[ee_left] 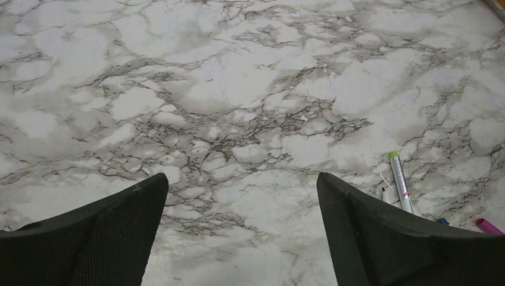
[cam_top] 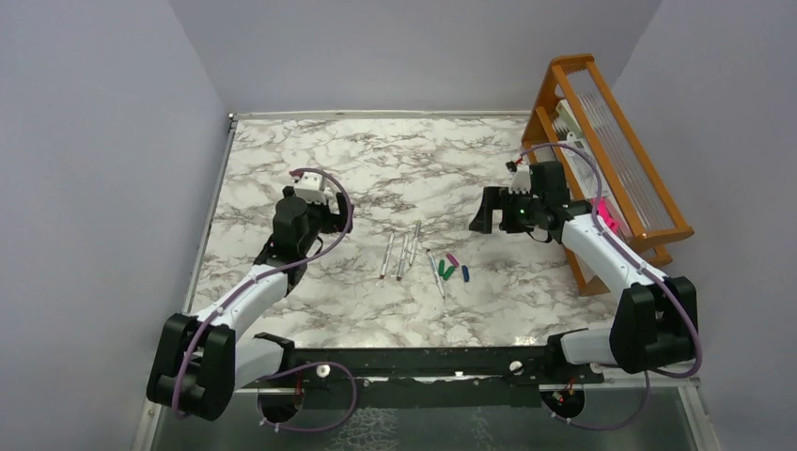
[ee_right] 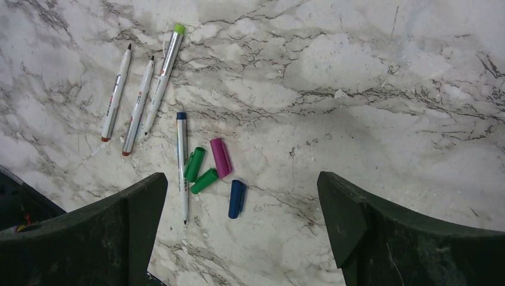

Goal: Insert the pens into the pen caps

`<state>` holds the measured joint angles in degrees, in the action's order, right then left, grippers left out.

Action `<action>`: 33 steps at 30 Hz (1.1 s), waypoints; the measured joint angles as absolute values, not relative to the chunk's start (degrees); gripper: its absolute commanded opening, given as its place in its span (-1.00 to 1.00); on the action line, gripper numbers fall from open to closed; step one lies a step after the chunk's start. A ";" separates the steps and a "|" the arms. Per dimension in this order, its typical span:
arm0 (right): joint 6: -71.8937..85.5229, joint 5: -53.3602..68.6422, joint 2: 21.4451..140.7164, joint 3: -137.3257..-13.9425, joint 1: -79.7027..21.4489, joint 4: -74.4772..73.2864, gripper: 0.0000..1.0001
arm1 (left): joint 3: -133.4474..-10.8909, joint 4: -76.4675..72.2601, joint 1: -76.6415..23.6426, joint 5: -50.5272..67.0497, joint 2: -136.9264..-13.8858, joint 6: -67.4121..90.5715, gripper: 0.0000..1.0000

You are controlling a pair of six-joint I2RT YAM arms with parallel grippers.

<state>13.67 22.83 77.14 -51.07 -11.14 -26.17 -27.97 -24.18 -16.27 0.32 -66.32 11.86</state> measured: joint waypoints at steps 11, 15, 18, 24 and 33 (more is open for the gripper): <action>13.21 23.38 72.88 -52.47 -11.16 -26.61 0.99 | -30.92 -11.25 -22.00 -13.17 -64.86 5.67 0.99; 12.93 23.11 72.64 -56.14 -11.18 -27.07 0.99 | -35.94 -3.25 -22.98 -22.55 -66.11 7.55 0.99; 12.86 23.14 72.42 -57.63 -11.18 -26.50 0.99 | -38.00 -0.56 -22.90 -25.02 -66.70 8.25 0.99; 18.61 20.23 69.30 -60.99 -11.18 -25.87 0.99 | -38.06 3.36 -22.98 -23.29 -68.03 11.03 0.96; 41.85 27.94 64.29 -56.10 -11.16 -16.10 0.99 | -42.02 7.25 -22.98 -18.39 -72.58 19.35 -0.15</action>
<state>41.85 27.94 64.29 -56.10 -11.16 -16.10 -42.02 7.25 -22.98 -18.39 -72.58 19.35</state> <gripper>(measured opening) 0.994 0.825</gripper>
